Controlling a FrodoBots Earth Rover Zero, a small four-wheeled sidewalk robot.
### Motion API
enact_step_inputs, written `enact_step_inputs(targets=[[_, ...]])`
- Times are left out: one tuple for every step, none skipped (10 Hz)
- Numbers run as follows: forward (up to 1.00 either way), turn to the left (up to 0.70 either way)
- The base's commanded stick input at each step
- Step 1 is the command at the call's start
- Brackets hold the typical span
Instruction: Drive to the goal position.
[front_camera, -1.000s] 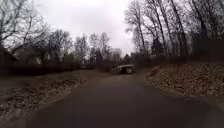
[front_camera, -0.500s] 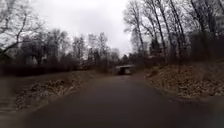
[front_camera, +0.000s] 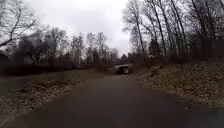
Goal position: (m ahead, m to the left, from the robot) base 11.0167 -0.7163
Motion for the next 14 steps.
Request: enact_step_inputs(targets=[[1.0, 0.0], [1.0, 0.0], [1.0, 0.0], [1.0, 0.0], [1.0, 0.0], [1.0, 0.0], [1.0, 0.0], [1.0, 0.0], [1.0, 0.0], [1.0, 0.39], [1.0, 0.4], [1.0, 0.4], [1.0, 0.4], [1.0, 0.4]])
